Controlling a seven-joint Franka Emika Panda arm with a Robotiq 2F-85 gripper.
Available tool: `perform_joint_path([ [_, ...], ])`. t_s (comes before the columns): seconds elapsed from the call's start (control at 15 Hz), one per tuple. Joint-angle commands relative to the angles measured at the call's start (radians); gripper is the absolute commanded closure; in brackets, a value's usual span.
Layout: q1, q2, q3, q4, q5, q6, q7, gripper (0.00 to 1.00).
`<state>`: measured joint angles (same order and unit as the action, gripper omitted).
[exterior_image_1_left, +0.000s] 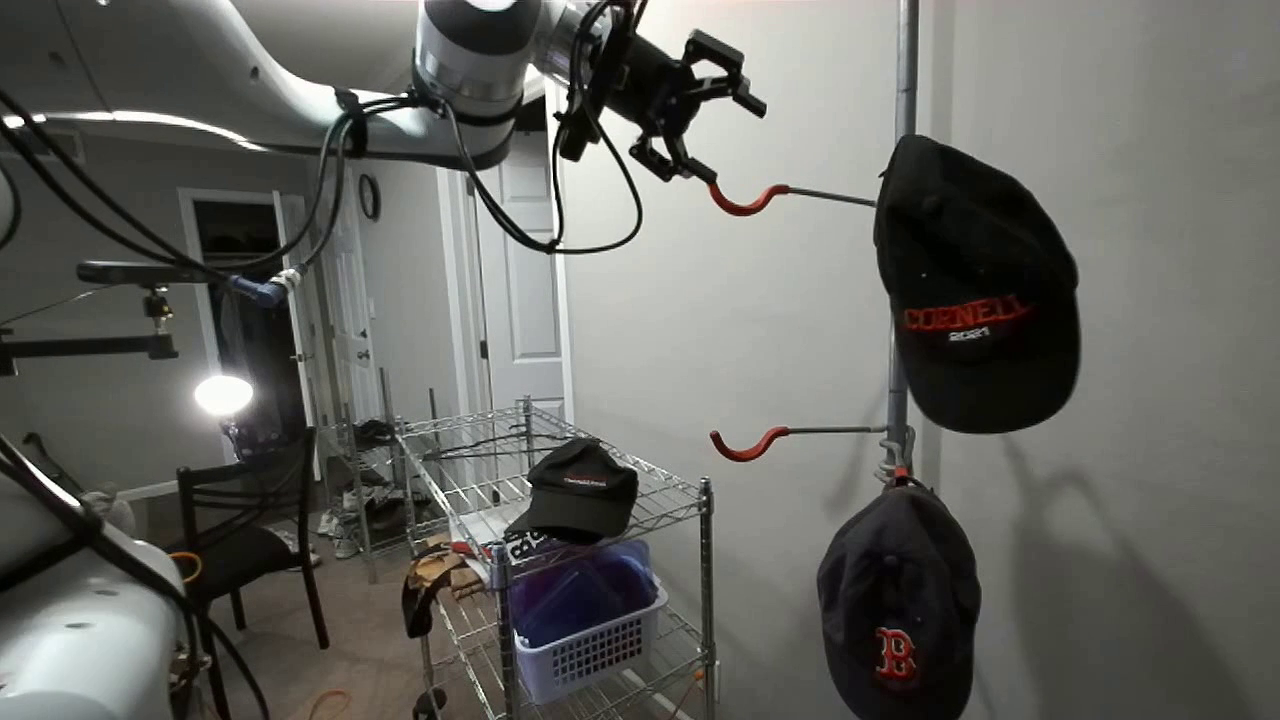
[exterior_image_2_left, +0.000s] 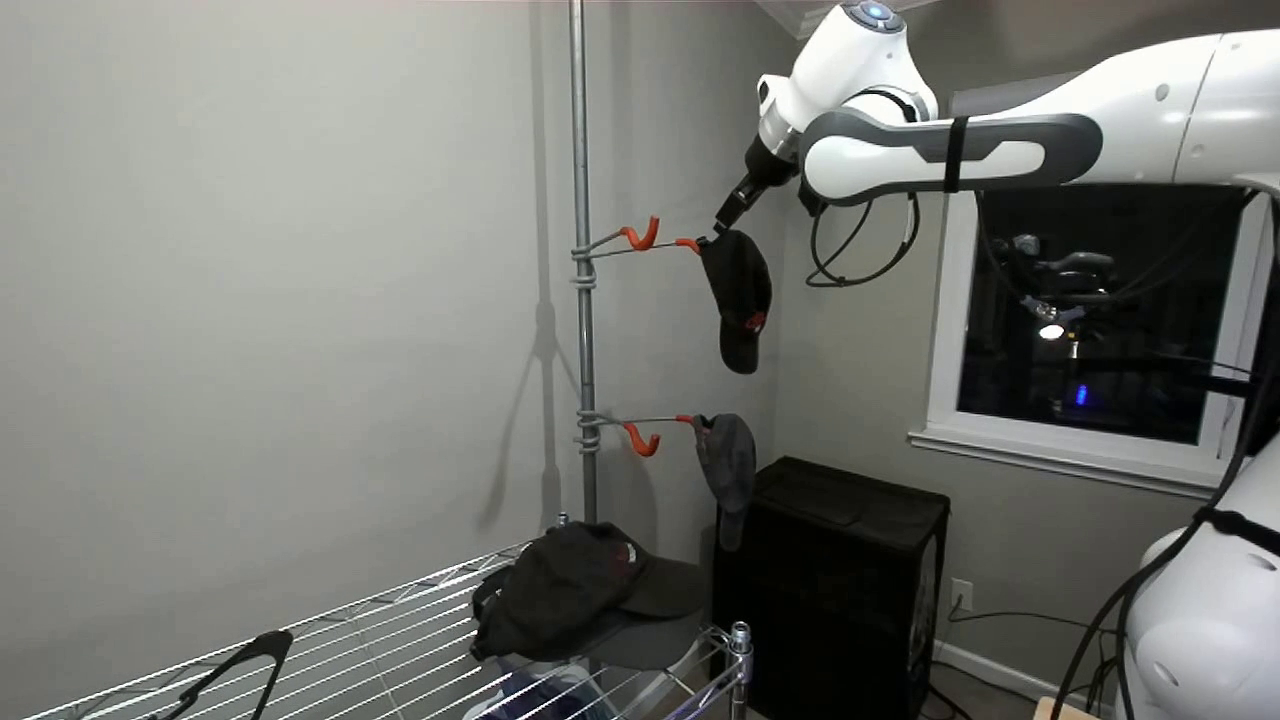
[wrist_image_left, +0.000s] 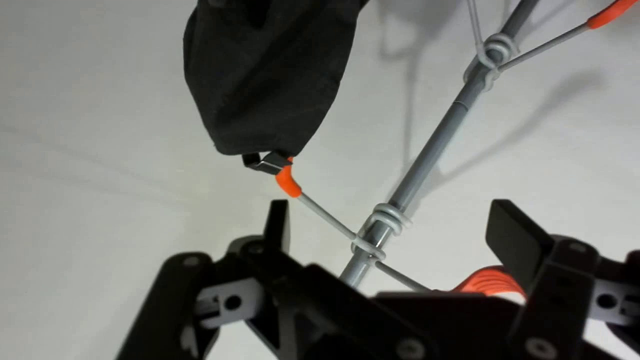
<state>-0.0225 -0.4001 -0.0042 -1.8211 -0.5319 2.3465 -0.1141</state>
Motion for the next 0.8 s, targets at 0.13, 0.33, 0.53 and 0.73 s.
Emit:
perform_joint_path([
  [0.13,0.043,-0.13,0.022,-0.177,0.097,-0.038,-0.076,0.0],
  [0.33,0.104,-0.158,0.053,-0.244,0.153,-0.059,-0.111,0.0],
  [0.53,0.187,-0.158,0.088,-0.291,0.222,-0.085,-0.149,0.0],
  [0.73,0.251,-0.122,0.135,-0.319,0.256,-0.12,-0.17,0.0],
])
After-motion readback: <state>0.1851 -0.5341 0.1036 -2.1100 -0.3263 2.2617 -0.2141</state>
